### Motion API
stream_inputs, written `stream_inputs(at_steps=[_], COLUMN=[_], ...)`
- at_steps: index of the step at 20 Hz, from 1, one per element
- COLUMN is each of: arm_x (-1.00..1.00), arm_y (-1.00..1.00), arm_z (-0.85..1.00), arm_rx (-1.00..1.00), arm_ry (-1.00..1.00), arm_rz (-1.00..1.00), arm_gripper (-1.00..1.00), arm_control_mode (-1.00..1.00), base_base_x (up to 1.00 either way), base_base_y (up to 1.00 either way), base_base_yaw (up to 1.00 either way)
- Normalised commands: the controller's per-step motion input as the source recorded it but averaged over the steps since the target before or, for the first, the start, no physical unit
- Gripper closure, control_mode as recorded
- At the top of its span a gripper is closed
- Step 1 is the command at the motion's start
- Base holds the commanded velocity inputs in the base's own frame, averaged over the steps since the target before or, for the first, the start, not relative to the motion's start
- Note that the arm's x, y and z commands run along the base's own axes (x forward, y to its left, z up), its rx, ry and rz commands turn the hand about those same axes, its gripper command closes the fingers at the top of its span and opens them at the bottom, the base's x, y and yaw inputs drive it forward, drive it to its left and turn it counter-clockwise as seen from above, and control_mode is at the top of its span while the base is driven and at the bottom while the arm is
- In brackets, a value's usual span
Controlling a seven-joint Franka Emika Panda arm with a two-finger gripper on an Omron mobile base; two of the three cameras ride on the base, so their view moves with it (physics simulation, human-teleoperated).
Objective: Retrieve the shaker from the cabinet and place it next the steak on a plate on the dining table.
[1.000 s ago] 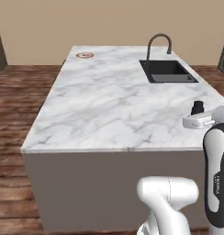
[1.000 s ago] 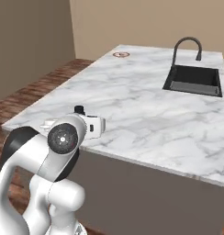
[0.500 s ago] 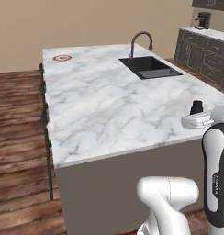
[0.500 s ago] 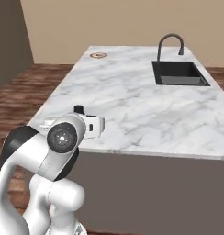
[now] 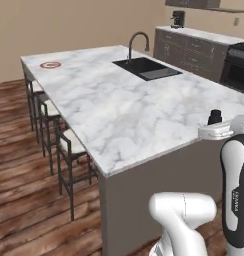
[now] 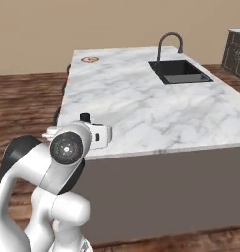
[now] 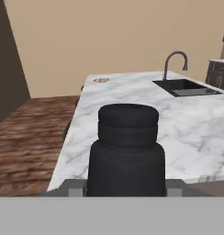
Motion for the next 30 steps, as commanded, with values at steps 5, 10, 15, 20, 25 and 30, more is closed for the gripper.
stream_inputs(at_steps=[5, 10, 15, 20, 25, 30], arm_x=[0.00, 0.00, 0.00, 0.00, 0.00, 0.00], arm_y=[0.00, 0.00, 0.00, 0.00, 0.00, 0.00], arm_z=[0.00, 0.00, 0.00, 0.00, 0.00, 0.00], arm_rx=[0.00, 0.00, 0.00, 0.00, 0.00, 0.00], arm_ry=[0.00, 0.00, 0.00, 0.00, 0.00, 0.00], arm_rz=[0.00, 0.00, 0.00, 0.00, 0.00, 0.00], arm_gripper=[1.00, 1.00, 1.00, 1.00, 1.00, 1.00], arm_control_mode=[1.00, 1.00, 1.00, 1.00, 1.00, 1.00], base_base_x=[-0.33, -0.50, -0.26, 0.00, 0.02, 0.87], base_base_y=[1.00, 1.00, 1.00, 1.00, 1.00, 1.00], base_base_yaw=[-0.36, -0.20, -0.21, -0.14, 0.00, -0.03])
